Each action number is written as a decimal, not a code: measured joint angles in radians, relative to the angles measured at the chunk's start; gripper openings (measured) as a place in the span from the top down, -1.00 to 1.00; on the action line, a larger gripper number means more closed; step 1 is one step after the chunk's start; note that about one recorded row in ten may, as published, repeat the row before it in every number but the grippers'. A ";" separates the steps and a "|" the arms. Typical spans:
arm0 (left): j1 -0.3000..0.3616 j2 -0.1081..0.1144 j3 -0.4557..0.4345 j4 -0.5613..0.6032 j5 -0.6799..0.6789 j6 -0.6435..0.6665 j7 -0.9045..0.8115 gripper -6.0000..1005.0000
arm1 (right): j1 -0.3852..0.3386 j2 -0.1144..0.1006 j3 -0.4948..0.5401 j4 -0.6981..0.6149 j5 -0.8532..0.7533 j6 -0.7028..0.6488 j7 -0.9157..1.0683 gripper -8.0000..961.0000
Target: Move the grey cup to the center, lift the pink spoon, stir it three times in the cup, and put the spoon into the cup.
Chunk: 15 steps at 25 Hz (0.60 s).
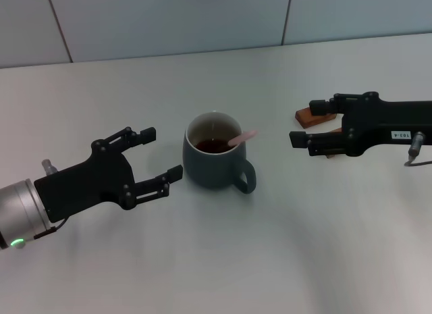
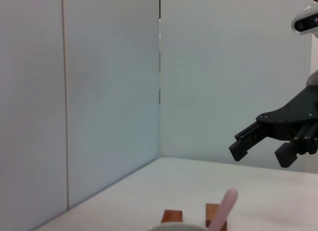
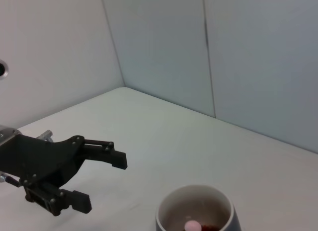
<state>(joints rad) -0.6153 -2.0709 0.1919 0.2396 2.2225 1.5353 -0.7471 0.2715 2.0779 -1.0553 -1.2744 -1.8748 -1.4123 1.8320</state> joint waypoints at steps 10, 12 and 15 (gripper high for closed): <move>-0.004 0.000 0.023 0.003 0.001 -0.014 -0.016 -0.67 | 0.013 0.001 0.001 0.038 -0.006 -0.013 -0.008 -0.70; -0.004 0.000 0.023 0.002 0.002 -0.014 -0.016 -0.67 | 0.016 0.001 0.003 0.041 -0.006 -0.016 -0.006 -0.70; -0.004 0.000 0.023 0.001 0.002 -0.014 -0.016 -0.67 | 0.016 0.001 0.003 0.042 -0.006 -0.017 -0.004 -0.70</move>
<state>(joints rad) -0.6197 -2.0709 0.2148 0.2408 2.2242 1.5217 -0.7636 0.2871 2.0786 -1.0525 -1.2328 -1.8807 -1.4293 1.8277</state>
